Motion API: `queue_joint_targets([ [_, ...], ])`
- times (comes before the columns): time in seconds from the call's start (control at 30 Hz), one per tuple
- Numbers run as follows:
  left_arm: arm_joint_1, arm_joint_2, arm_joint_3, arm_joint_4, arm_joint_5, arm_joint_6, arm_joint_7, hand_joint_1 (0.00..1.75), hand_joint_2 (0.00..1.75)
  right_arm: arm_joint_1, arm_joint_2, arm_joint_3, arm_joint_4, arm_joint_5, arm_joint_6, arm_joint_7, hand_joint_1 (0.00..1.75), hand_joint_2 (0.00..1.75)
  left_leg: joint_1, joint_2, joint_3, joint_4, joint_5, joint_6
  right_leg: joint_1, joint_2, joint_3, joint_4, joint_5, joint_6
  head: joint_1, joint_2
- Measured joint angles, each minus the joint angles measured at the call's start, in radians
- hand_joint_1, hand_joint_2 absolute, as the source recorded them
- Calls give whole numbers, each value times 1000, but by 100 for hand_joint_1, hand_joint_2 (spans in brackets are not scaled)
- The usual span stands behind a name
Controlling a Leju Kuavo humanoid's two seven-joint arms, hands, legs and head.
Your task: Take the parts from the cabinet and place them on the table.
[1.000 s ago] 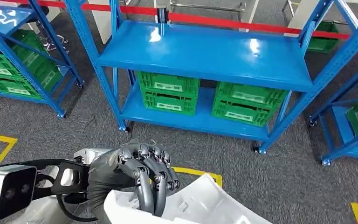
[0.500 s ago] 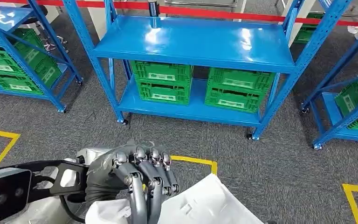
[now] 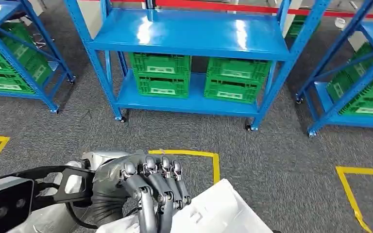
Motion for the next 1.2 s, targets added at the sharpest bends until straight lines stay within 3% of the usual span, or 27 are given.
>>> queue_joint_targets([
  [0.07, 0, 0, 0, 2, -5, 0, -1, 173, 175, 2, 0, 0, 0, 5, 1, 1, 0, 0, 0, 9, -39, 8, 23, -4, 0, -1, 65, -43, 67, 31, 1, 0],
  [0.1, 0, 0, 0, 2, -7, 0, -2, 173, 175, 1, 0, 0, 1, 5, 1, 1, 0, 0, 1, 11, -58, 17, 32, -8, -1, -4, 121, -114, 84, 35, 1, 0],
  [0.13, 0, 0, 0, 2, -8, 0, -5, 173, 175, -1, 0, 0, 1, 7, 1, 0, 0, 0, -1, 12, -72, 29, 39, -13, -2, -12, 197, -212, 70, 29, 2, 0],
  [0.17, -1, 0, 2, 1, -9, 0, -8, 173, 175, -4, -1, 1, 2, 8, 1, -2, 0, 0, -6, 13, -87, 41, 45, -19, 5, -16, 265, -322, 20, 15, 3, 0],
  [0.2, -1, 0, 2, 2, -11, 0, -9, 173, 175, -7, -1, 1, 3, 8, 1, -6, 0, 0, -6, 14, -90, 42, 55, -25, 6, -14, 268, -335, 6, 0, -1, 0],
  [0.27, -2, 3, 4, 2, -12, 0, -12, 173, 175, -6, 0, 1, 5, 9, 1, -10, 0, 0, -3, 17, -93, 40, 73, -35, 11, -13, 248, -329, 16, -10, 1, 0],
  [0.3, -2, 5, 4, 2, -18, 1, -13, 173, 175, -3, 1, 1, 7, 9, 1, -10, 0, 0, -3, 17, -97, 41, 79, -40, 0, -13, 240, -334, 27, -24, 2, 0],
  [0.33, -2, 6, 5, 2, -19, 2, -14, 173, 175, -5, 4, 1, 8, 7, 1, -11, 0, 0, 3, 3, -107, 55, 43, -49, -2, -14, 234, -332, 37, -29, 3, 0],
  [0.37, -1, 8, 6, 2, -23, 3, -15, 173, 175, -7, 4, 1, 8, 5, 1, -12, 0, 0, 7, -7, -118, 99, -24, -56, -2, -14, 225, -331, 49, -41, -2, 0],
  [0.43, 0, 10, 7, 2, -31, 3, -17, 173, 175, -14, 7, 2, 9, 0, 0, -14, 0, 0, 13, -11, -151, 254, -139, -66, 1, -9, 198, -329, 75, -42, -3, 0],
  [0.5, 3, 12, 7, 2, -37, 3, -18, 173, 175, -14, 8, 2, 9, -2, -1, -14, 0, 0, 15, -12, -159, 357, -155, -69, 3, -2, 168, -325, 95, -40, -2, 0],
  [0.57, 3, 13, 7, 2, -38, 3, -18, 173, 175, -15, 10, 2, 9, -2, -1, -14, 0, 0, 15, -15, -96, 304, -93, -64, 3, 8, 139, -321, 116, -36, -2, 0],
  [0.6, 3, 13, 7, 2, -38, 3, -18, 173, 175, -16, 11, 2, 9, -2, -1, -14, 0, 0, 15, -25, -32, 217, -63, -57, 4, 16, 127, -321, 127, -33, -2, 0],
  [0.63, 2, 13, 7, 2, -38, 3, -18, 173, 175, -18, 13, 2, 9, -2, -1, -14, 0, 0, 14, -53, 36, 121, -59, -46, 3, 23, 119, -321, 136, -29, -2, 0],
  [0.67, 3, 13, 7, 1, -38, 3, -19, 173, 175, -19, 18, 3, 10, -2, -1, -14, 0, 0, 13, -84, 83, 45, -96, -33, 6, 27, 110, -321, 145, -22, -1, 0],
  [0.7, 2, 13, 9, 0, -38, 3, -19, 173, 175, -21, 16, 3, 10, -3, -1, -14, 0, 0, 12, -84, 98, 5, -104, -38, 3, 31, 107, -322, 155, -15, 0, 0],
  [0.77, 1, 13, 10, 0, -38, 3, -19, 173, 175, -20, 17, 3, 11, -3, -1, -14, 0, 0, 2, -74, 88, 11, -91, -32, -10, 44, 99, -335, 179, 2, -3, 0],
  [0.8, 1, 13, 10, 0, -39, 3, -19, 173, 175, -16, 18, 3, 13, -2, -1, -14, 0, 0, -1, -63, 85, 0, -75, -23, -5, 55, 97, -344, 192, 13, -3, 0],
  [0.87, 0, 12, 10, 1, -39, 3, -19, 173, 175, -17, 18, 3, 15, -2, -1, -14, 0, 0, 9, -39, 73, -19, -47, -8, 2, 18, 71, -303, 136, 1, 0, 0],
  [0.93, 1, 12, 9, 1, -39, 1, -19, 173, 175, -21, 17, 5, 15, 1, -4, -10, 0, 0, 7, -23, 45, -17, -26, -2, 0, 2, 19, -154, 33, -13, 7, 0],
  [0.97, 2, 12, 8, 1, -39, 0, -19, 173, 175, -21, 15, 6, 16, 5, -5, -7, 0, 0, 5, -15, 26, -14, -14, -2, 0, 0, -4, -64, -4, -10, 7, 0],
  [1.0, 2, 12, 7, 1, -39, -1, -19, 173, 175, -21, 14, 6, 16, 6, -6, -6, 0, 0, 4, -11, 13, -12, -6, -2, 0, 0, -9, -20, -8, -3, 8, 0],
  [1.03, 3, 12, 7, 1, -39, -2, -19, 173, 175, -20, 11, 8, 17, 7, -10, -6, 0, 0, 5, -6, -3, -9, 2, -3, 0, 0, 3, -3, 6, 11, 7, 0],
  [1.1, 3, 12, 7, 1, -39, -3, -19, 173, 175, -20, 8, 9, 17, 7, -12, -6, 0, 0, 6, -2, -34, 2, 19, -9, -2, -3, 92, -103, 68, 36, 8, 0],
  [1.13, 3, 12, 8, 1, -39, -6, -19, 173, 175, -20, 7, 9, 17, 5, -12, -6, 0, 0, 7, -1, -46, 9, 24, -13, -2, -7, 154, -193, 83, 38, 7, 0],
  [1.17, 3, 12, 9, 1, -39, -10, -19, 173, 175, -21, 7, 10, 17, 2, -10, -5, 0, 0, 3, -1, -62, 19, 28, -19, 0, -12, 218, -293, 57, 28, 8, 0],
  [1.2, 3, 11, 11, 1, -39, -11, -19, 173, 175, -22, 6, 11, 17, -2, -6, -3, 0, 0, 2, 2, -70, 26, 36, -25, 8, -10, 249, -353, 35, 14, 6, 0],
])
